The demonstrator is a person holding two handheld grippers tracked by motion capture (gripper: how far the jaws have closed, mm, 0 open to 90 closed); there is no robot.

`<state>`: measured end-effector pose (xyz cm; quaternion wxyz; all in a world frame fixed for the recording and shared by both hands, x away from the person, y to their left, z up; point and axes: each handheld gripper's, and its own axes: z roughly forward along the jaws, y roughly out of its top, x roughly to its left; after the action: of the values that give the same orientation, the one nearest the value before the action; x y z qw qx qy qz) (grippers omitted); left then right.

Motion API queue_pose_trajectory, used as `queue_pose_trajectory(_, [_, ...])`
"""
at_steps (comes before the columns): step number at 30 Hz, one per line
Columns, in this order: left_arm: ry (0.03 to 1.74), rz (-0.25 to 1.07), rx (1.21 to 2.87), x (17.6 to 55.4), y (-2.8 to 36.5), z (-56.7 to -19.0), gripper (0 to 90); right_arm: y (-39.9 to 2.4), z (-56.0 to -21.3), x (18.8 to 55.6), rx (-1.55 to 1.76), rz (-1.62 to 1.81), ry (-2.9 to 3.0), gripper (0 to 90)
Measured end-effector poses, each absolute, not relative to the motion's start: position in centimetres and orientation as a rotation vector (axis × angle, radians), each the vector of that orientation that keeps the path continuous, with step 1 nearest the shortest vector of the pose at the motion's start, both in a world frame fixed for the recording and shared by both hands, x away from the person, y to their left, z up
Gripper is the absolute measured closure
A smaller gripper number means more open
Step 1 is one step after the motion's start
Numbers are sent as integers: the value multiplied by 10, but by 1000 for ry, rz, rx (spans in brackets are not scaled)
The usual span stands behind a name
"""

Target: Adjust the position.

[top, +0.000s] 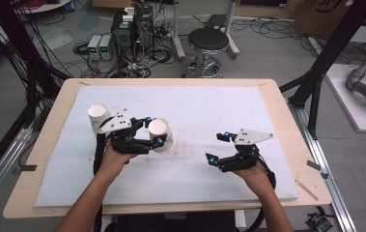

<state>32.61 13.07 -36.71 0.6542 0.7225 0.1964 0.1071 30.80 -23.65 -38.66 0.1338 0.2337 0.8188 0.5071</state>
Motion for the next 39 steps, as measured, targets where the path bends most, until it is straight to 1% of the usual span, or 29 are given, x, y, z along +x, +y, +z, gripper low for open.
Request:
queue_pose_trajectory(9, [400, 218, 1664, 323, 122, -367, 341, -227, -387, 305, 604, 1512, 2392, 168])
queue_pose_trajectory(16, [326, 167, 1700, 316, 102, -367, 341, -213, -387, 300, 520, 1564, 2414, 168])
queue_pose_trajectory(30, [258, 83, 1738, 311, 77, -373, 343, -197, -390, 297, 451, 1629, 2463, 168])
queue_pose_trajectory(39, [247, 46, 1724, 310, 70, -375, 344, -185, -394, 296, 416, 1661, 2488, 169])
